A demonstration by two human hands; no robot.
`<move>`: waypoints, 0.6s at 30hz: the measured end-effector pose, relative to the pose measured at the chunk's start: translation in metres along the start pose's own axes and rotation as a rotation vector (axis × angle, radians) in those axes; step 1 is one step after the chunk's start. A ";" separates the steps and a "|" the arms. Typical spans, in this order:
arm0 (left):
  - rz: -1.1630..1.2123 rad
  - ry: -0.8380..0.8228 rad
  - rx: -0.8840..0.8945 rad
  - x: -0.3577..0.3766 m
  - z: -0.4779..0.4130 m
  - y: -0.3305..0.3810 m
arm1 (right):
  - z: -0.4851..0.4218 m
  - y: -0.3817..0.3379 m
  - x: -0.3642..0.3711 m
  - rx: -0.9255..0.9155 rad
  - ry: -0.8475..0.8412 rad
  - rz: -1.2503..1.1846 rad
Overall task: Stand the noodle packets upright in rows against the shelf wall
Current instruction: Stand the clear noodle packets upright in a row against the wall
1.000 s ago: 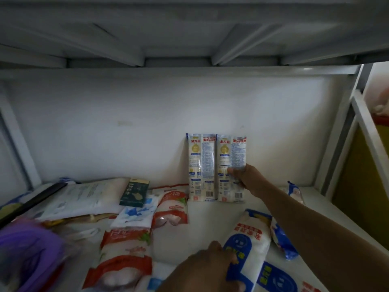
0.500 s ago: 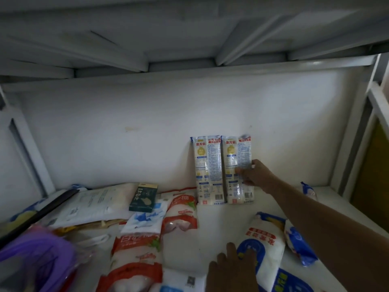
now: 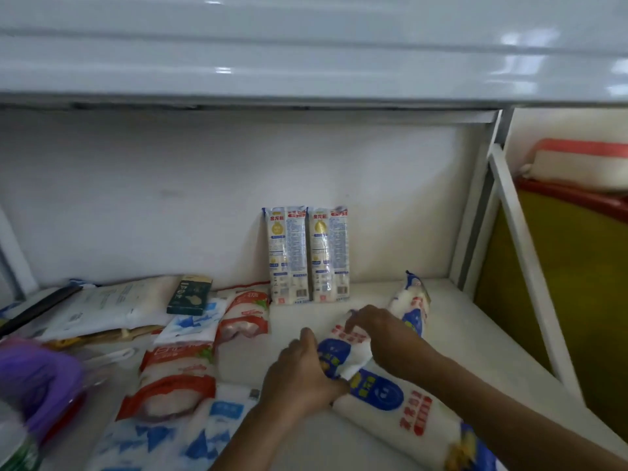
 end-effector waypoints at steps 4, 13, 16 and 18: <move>0.110 0.061 -0.039 -0.010 0.014 0.002 | 0.022 -0.015 0.020 -0.090 -0.027 0.282; 0.394 0.065 -0.069 -0.033 0.030 -0.008 | 0.023 -0.026 0.014 -0.149 0.171 0.137; 0.686 0.099 -0.036 -0.049 0.036 -0.005 | 0.024 -0.025 0.003 -0.103 0.183 0.022; 1.077 0.112 0.021 -0.061 0.038 0.002 | 0.024 -0.019 -0.006 -0.036 0.188 -0.192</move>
Point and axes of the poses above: each hand's wrist, its own z-axis away from the middle knuckle, its own x-axis out of the palm, y = z × x, the point moved 8 cm from there along -z, towards the middle knuckle, and after that the axes turned 12 degrees about z, right-handed, at the moved point
